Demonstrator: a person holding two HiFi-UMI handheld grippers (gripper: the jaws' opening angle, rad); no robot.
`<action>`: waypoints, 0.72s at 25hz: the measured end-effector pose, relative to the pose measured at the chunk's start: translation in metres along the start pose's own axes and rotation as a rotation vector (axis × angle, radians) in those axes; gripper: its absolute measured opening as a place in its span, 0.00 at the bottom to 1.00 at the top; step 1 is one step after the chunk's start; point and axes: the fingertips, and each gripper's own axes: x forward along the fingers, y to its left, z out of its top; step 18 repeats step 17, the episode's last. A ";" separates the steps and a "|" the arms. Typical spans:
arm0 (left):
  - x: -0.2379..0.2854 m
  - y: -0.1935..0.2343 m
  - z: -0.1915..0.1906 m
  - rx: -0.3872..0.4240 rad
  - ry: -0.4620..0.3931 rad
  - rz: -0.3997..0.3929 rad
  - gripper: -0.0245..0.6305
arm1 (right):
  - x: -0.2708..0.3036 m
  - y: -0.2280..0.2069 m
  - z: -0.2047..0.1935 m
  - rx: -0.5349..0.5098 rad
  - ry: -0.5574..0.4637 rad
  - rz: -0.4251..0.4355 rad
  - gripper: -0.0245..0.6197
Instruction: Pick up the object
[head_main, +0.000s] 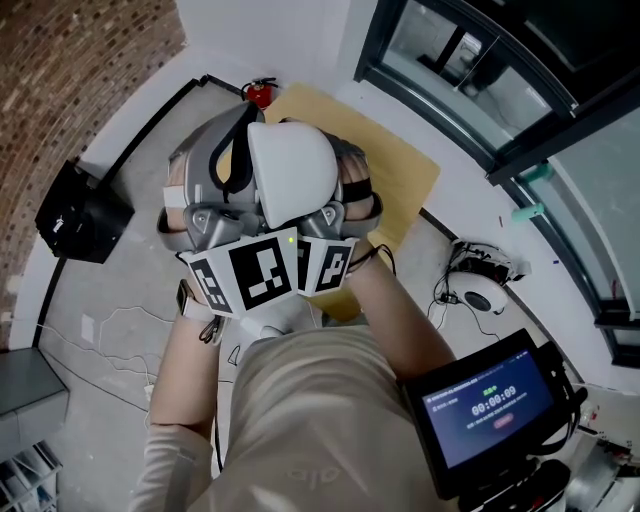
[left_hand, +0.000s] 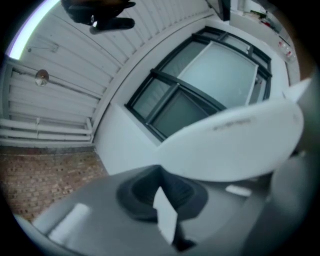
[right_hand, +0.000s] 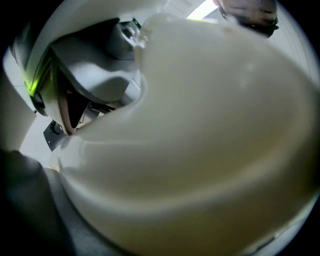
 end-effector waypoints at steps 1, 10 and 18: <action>0.001 -0.001 0.000 0.000 0.001 -0.001 0.01 | 0.001 0.000 -0.002 0.001 0.002 0.001 0.09; 0.005 -0.006 -0.002 -0.004 0.006 -0.007 0.01 | 0.001 0.000 -0.008 0.000 0.012 0.004 0.09; 0.006 -0.008 -0.004 -0.006 0.009 -0.015 0.01 | 0.001 0.002 -0.010 0.003 0.022 0.002 0.09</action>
